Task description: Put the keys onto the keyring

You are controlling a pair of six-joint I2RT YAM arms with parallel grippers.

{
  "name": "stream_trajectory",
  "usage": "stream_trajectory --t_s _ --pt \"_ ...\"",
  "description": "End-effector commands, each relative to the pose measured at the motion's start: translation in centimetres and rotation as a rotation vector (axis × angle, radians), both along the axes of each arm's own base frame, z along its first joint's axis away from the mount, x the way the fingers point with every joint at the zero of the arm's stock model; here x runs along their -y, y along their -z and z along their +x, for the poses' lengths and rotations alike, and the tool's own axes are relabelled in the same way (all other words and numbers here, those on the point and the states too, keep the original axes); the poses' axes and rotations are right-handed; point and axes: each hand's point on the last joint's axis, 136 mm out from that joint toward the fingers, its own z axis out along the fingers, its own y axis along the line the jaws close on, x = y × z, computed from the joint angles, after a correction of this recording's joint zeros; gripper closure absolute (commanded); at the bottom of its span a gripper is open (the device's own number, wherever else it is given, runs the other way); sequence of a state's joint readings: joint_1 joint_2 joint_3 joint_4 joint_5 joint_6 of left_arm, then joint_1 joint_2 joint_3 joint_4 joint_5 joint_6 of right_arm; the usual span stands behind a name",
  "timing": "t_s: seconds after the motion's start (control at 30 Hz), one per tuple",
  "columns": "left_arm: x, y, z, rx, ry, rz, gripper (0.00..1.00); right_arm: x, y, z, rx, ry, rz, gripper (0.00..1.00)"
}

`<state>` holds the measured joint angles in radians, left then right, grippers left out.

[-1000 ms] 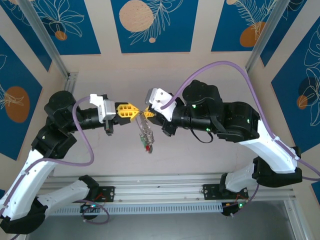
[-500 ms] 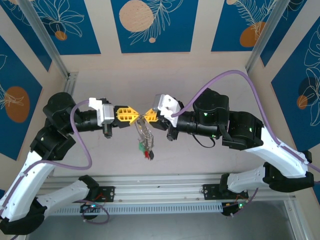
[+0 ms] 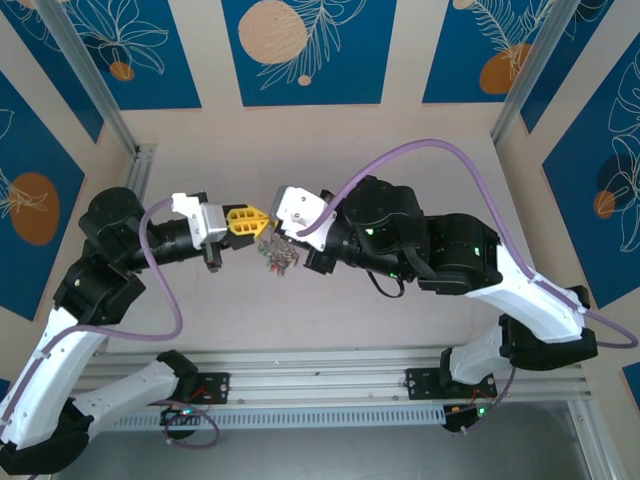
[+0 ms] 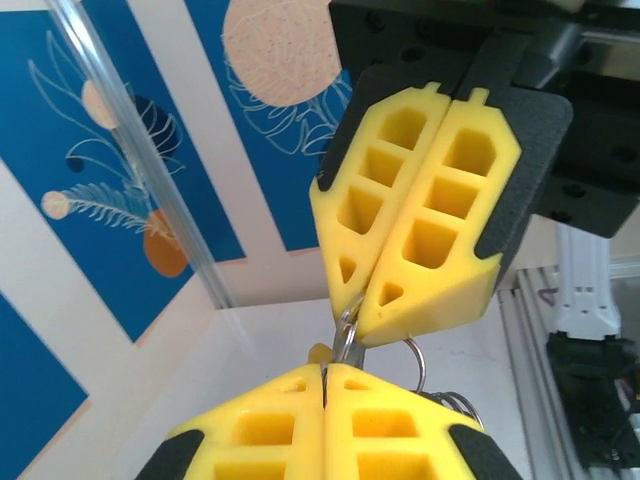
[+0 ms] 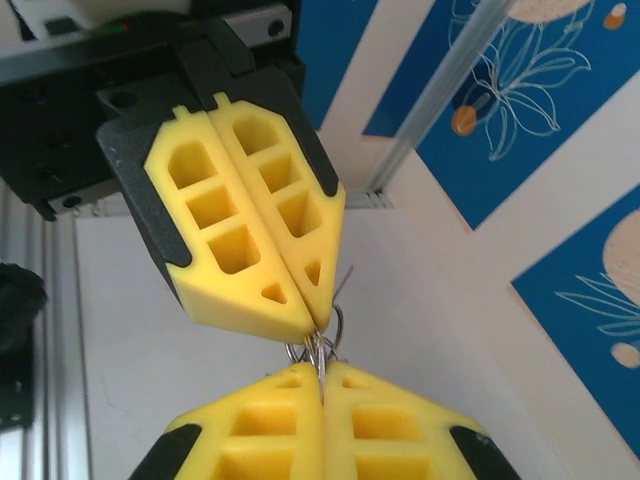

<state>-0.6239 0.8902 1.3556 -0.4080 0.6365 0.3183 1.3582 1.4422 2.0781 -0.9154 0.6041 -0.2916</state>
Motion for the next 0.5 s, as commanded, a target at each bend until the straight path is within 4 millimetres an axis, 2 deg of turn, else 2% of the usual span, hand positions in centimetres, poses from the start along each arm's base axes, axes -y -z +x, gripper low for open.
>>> stream_trajectory --t_s 0.0,0.1,0.2,0.3,0.47 --pt "0.1 1.1 1.0 -0.002 -0.041 0.059 1.00 -0.7 -2.5 -0.5 0.027 -0.014 0.073 0.92" --pt "0.1 1.5 1.3 0.002 -0.052 0.074 1.00 0.1 -3.6 -1.0 -0.033 -0.053 0.153 0.89" --pt "0.1 1.8 1.5 0.002 -0.057 0.081 1.00 1.3 -4.2 -1.2 -0.171 -0.109 0.233 0.84" --pt "0.3 2.0 1.4 0.001 -0.042 0.080 1.00 2.0 -4.7 -1.2 -0.254 -0.141 0.295 0.83" --pt "0.3 1.7 0.9 0.001 -0.022 0.056 1.00 2.3 -3.6 -0.1 -0.272 -0.094 0.276 0.85"
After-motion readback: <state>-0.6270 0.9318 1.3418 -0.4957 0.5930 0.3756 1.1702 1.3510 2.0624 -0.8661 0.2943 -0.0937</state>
